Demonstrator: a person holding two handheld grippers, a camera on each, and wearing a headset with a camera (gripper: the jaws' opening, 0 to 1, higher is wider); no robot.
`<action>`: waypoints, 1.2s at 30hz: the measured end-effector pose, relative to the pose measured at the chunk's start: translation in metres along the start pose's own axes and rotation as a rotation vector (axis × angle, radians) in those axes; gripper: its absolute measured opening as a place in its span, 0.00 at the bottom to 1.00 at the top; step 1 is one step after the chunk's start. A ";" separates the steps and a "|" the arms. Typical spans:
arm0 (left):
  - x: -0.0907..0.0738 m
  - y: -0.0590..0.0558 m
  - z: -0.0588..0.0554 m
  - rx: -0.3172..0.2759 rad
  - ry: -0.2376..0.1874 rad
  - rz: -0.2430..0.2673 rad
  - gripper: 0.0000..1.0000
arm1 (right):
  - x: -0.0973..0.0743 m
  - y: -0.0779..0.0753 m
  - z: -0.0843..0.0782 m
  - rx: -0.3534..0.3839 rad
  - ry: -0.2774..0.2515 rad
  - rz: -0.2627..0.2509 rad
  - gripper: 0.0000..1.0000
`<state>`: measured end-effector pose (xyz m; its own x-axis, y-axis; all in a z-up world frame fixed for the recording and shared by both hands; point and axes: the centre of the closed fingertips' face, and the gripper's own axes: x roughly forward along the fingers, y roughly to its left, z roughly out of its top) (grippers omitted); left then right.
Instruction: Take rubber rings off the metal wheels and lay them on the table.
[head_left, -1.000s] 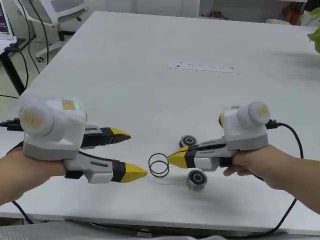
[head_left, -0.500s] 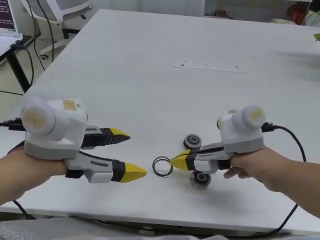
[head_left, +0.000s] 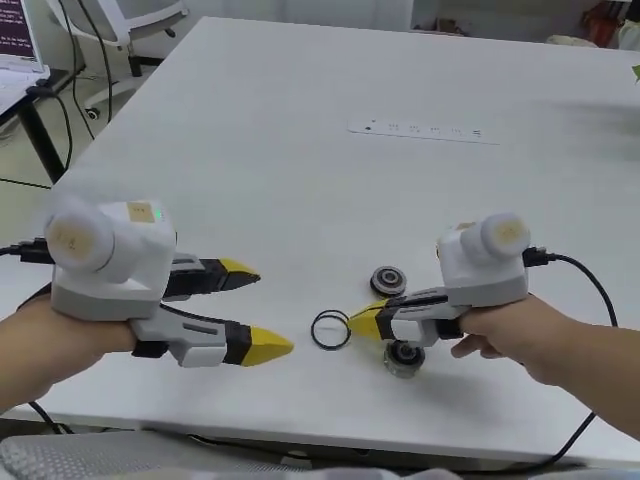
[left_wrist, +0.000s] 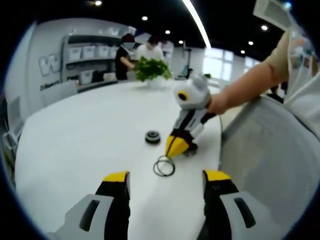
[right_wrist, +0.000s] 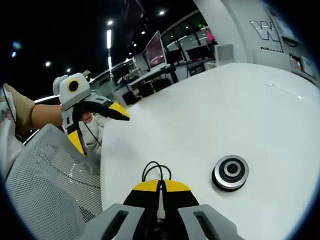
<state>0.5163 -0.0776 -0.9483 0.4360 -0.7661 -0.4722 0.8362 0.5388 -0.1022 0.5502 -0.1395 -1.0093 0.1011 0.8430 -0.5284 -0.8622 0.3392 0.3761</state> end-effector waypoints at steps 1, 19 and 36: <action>0.000 0.000 0.000 0.001 0.002 0.000 0.59 | 0.000 0.000 0.000 -0.003 0.001 -0.001 0.00; 0.006 0.002 0.002 -0.005 0.016 -0.001 0.59 | -0.015 -0.013 0.017 -0.004 -0.065 -0.033 0.14; 0.027 0.015 0.023 0.012 0.014 -0.021 0.59 | -0.056 -0.029 0.040 -0.022 -0.157 -0.099 0.28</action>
<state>0.5482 -0.0981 -0.9419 0.4139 -0.7719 -0.4825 0.8490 0.5186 -0.1013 0.5891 -0.1796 -0.9607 0.2607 0.8612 -0.4363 -0.8547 0.4160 0.3104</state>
